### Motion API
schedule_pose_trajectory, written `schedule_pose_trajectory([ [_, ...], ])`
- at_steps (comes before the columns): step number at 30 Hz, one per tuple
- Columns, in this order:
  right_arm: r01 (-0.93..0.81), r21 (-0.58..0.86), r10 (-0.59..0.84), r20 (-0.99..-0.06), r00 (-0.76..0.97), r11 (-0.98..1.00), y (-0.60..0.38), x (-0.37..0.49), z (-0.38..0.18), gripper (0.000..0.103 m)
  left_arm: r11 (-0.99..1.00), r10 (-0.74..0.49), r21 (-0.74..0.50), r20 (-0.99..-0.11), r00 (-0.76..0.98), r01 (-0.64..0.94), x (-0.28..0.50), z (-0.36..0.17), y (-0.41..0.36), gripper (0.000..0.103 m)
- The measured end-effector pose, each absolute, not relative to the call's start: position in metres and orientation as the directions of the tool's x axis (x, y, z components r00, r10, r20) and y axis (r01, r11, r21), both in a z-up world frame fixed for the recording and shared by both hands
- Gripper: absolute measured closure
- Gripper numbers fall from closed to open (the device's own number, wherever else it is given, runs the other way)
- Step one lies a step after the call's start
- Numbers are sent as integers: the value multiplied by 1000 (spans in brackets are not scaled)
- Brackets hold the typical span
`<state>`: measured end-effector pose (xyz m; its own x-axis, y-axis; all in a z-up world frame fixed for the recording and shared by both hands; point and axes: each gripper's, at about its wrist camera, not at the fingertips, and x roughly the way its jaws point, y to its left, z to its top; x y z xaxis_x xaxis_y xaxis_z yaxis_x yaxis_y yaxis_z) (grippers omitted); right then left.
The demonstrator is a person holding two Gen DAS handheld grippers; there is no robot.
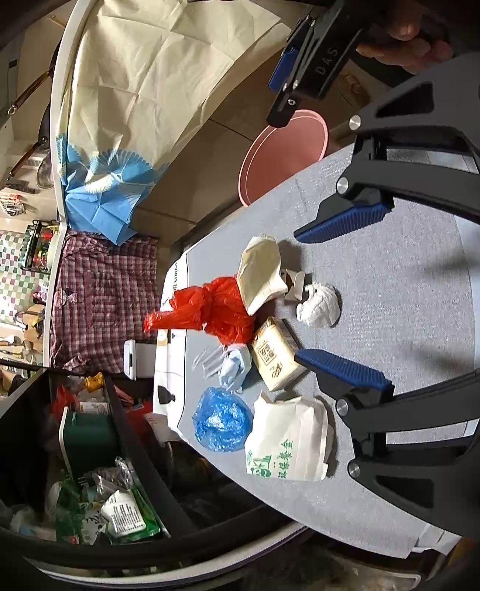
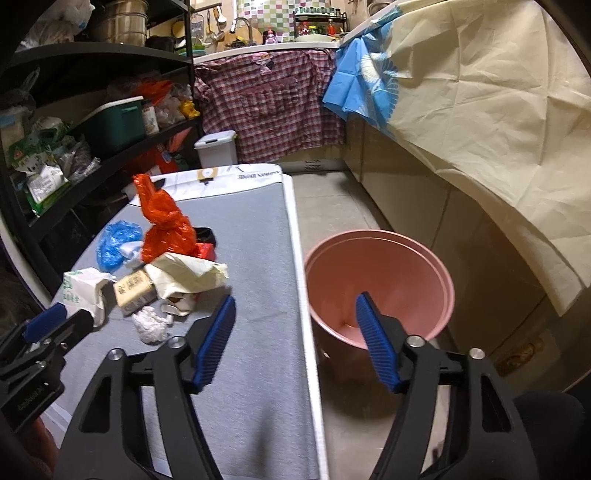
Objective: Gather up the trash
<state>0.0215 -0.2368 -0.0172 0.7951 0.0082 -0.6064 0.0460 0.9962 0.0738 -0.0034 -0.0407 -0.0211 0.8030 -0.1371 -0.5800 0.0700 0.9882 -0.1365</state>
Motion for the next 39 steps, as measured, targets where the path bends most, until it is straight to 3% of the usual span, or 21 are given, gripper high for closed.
schedule_pose_trajectory([
  [4,-9,133,89,-606,791,991,-230,28,-19,53,989,-111,-144,-587,802,32,0,-24,-28,47],
  [16,-125,176,209,-628,750,976,-183,72,-31,53,984,-31,-158,-589,807,-77,28,-24,10,48],
  [24,-167,144,220,-663,716,975,-160,116,-45,53,980,-33,-177,-602,798,-93,70,-26,23,61],
  [32,-239,97,240,-677,696,966,-143,137,-58,53,967,-43,-221,-620,783,-123,127,-31,42,62],
  [39,-290,73,258,-692,675,954,-135,138,-66,69,952,-114,-285,-665,738,-109,158,-50,40,62],
])
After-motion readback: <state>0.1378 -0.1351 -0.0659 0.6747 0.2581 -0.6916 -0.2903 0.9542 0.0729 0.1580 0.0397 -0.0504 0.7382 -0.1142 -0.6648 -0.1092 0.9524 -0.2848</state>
